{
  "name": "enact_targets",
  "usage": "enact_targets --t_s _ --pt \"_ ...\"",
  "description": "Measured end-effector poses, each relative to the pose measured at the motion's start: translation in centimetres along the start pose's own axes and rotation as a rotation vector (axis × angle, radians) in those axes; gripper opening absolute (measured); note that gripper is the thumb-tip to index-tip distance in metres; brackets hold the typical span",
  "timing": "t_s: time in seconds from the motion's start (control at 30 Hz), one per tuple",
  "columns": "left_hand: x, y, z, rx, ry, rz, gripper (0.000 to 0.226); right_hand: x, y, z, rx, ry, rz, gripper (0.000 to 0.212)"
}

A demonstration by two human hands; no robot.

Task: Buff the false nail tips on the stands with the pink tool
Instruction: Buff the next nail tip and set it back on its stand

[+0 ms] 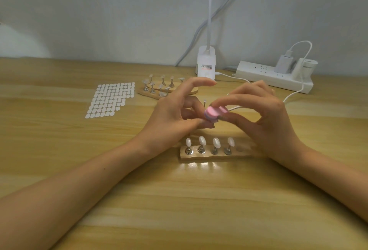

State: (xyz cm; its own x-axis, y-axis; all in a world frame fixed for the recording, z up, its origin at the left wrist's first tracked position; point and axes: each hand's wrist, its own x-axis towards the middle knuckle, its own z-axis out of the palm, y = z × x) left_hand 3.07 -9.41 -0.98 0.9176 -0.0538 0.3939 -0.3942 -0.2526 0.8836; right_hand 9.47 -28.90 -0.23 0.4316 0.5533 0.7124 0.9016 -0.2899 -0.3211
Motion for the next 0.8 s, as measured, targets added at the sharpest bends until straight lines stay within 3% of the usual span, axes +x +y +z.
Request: enact_targets --t_s 0.07,0.17,0.3,0.43,0.57,0.67,0.8 --pt "-0.02 0.04 0.05 -0.007 0.007 -0.004 0.070 0.17 0.15 -0.20 0.010 0.011 0.040 0.020" --pt "-0.06 0.10 0.04 0.007 0.009 0.006 0.066 0.00 -0.26 0.09 0.020 -0.042 -0.080 0.019" --pt "-0.07 0.05 -0.04 -0.009 0.012 -0.009 0.070 0.16 0.09 -0.17 0.017 -0.005 0.061 0.020" --pt "-0.08 0.13 -0.02 0.009 0.003 0.004 0.066 -0.03 -0.20 0.11 0.023 -0.047 -0.047 0.020" --pt "-0.09 0.17 0.01 0.000 0.002 -0.003 0.070 0.17 0.22 -0.13 0.022 -0.004 0.040 0.022" --pt "-0.13 0.28 0.07 0.029 0.005 0.011 0.064 0.06 -0.10 0.13 0.022 -0.061 -0.077 0.020" --pt "-0.17 0.23 -0.02 0.005 0.011 -0.011 0.067 0.28 0.45 -0.26 0.007 -0.004 0.035 0.019"
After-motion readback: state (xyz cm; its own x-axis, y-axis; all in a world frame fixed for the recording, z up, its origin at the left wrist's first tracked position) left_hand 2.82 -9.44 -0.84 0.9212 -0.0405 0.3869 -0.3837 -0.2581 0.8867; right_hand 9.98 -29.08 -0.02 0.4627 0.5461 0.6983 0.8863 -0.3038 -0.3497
